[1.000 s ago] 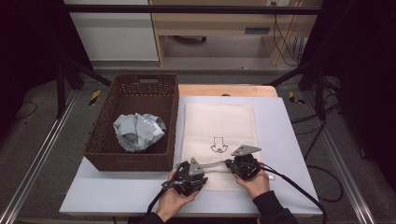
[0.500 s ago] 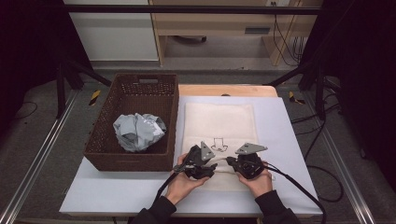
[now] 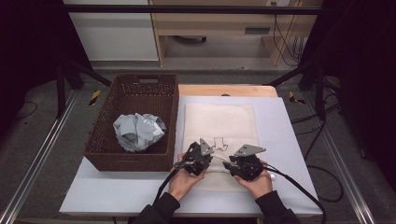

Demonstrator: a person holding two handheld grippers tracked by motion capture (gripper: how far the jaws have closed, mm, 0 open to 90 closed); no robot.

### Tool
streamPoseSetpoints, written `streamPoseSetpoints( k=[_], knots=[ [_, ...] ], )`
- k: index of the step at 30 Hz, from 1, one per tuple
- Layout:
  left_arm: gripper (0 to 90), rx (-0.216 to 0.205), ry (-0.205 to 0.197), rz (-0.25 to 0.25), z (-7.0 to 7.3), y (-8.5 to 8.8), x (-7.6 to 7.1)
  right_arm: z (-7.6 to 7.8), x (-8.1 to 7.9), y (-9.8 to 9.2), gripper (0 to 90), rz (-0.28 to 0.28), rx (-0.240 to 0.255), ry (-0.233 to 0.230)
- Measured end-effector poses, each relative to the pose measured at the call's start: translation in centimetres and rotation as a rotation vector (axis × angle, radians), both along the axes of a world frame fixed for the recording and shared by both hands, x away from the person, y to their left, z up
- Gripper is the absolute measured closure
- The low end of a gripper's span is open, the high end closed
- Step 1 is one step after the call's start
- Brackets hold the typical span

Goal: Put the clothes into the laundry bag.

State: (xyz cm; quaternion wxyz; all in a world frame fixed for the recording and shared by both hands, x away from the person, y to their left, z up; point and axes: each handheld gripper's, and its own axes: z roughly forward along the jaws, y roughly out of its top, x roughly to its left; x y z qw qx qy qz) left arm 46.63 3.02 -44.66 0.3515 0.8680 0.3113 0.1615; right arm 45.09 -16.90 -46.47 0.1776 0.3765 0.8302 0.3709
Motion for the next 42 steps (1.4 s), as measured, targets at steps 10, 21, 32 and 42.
streamPoseSetpoints(
  k=[10,21,32,42],
  knots=[
    [80.9,-0.051,0.015,-0.021,0.5,0.2,-0.5,-0.2,0.9,-0.2,83.5,-0.084,-0.023,-0.019],
    [59.0,-0.135,-0.007,-0.062,1.8,2.3,-4.4,0.9,0.5,-0.6,86.5,-0.094,0.038,-0.052],
    [68.9,-0.047,0.063,-0.09,-2.5,2.5,-5.9,1.2,0.6,-0.9,86.4,-0.095,0.045,-0.042],
    [75.2,-0.053,0.059,-0.078,-3.2,2.7,-5.8,2.2,0.2,-1.3,86.6,-0.111,0.105,-0.109]
  ],
)
